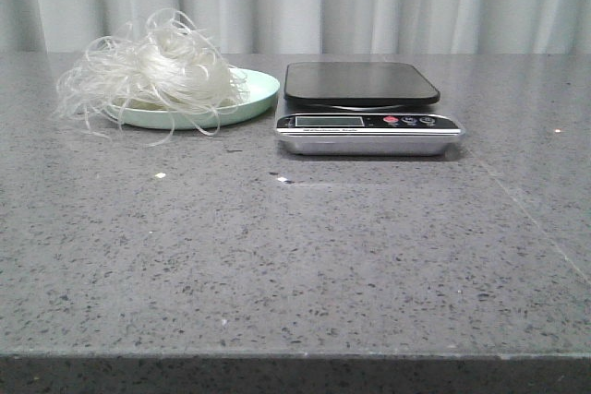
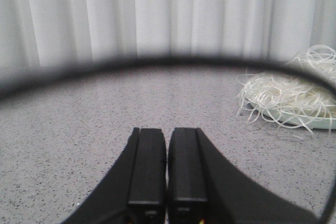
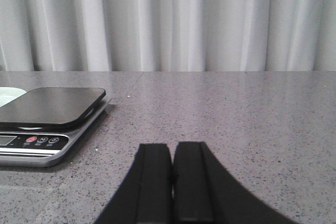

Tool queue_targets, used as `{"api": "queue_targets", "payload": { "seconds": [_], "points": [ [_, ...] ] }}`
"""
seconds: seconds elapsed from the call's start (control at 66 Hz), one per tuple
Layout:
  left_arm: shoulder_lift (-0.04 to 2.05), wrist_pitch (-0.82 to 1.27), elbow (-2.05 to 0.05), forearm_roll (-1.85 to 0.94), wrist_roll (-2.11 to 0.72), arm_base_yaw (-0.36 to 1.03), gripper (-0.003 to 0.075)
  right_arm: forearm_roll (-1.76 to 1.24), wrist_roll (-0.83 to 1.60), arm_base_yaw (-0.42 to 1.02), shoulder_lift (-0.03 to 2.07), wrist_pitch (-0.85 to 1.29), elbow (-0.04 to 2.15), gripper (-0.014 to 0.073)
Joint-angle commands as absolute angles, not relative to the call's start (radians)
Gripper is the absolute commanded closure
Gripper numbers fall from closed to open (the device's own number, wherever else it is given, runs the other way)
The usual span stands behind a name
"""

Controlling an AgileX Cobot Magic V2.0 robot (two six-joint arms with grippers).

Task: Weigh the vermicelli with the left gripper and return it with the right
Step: 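Move the left gripper down over the vermicelli on the green plate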

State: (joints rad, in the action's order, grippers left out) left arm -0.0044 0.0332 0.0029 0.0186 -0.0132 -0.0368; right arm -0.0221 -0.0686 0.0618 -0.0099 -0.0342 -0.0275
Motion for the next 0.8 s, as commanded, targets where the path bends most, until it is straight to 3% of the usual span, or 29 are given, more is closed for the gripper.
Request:
{"api": "queue_targets", "payload": {
  "seconds": [0.0,0.788],
  "points": [
    [-0.024,-0.051,0.01,0.009,-0.011,-0.039,0.0594,-0.013,-0.062,0.054,-0.026,-0.108,-0.02,0.0437],
    [-0.024,-0.103,0.01,0.009,-0.011,-0.039,0.0594,-0.013,-0.062,0.054,-0.026,-0.107,-0.02,0.0437]
  ]
}}
